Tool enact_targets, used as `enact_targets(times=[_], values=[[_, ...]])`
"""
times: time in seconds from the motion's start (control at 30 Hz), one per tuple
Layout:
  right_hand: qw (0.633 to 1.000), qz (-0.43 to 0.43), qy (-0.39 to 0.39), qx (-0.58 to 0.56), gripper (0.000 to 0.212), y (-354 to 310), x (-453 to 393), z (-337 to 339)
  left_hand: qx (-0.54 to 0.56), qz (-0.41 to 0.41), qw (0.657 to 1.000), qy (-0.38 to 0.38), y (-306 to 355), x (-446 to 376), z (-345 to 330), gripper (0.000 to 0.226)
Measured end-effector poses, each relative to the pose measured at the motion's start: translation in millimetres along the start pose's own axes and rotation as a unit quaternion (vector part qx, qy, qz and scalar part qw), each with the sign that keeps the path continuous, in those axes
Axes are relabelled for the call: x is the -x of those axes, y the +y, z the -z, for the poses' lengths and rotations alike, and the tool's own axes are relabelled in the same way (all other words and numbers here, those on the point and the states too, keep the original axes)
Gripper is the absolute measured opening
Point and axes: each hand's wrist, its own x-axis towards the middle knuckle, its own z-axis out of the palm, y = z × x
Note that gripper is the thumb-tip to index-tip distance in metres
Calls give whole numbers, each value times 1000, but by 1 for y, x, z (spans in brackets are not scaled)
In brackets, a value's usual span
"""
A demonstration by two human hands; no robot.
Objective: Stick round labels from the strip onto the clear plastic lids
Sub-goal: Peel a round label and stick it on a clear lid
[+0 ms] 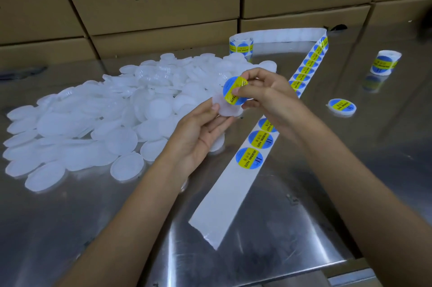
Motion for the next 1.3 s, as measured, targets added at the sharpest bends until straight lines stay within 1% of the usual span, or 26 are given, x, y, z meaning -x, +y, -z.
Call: enact_targets(times=[0.1,0.23,0.5,1.0,1.13,1.23,1.3], values=[[999,15,28,19,21,13,-1,-9,25,-1,1000,7,1,-2,3,22],[998,44,37,36,23,16,0,-12,43,-3,999,10,1,-4,4,20],[995,65,35,61,25,19,-1,-13,32,-5,999,-9,-1,-4,3,22],[985,112,63,111,27,27,-1,-17,17,3,1000,2,-2,-3,1,23],[977,135,73,151,27,29,-1,-17,12,-2,1000,6,-3,-3,-1,23],[960,153,108,210,25,32,-1,-15,24,0,1000,3,0,-2,0,24],[953,145,130,232,35,33,-2,-11,53,7,999,4,2,0,-1,21]])
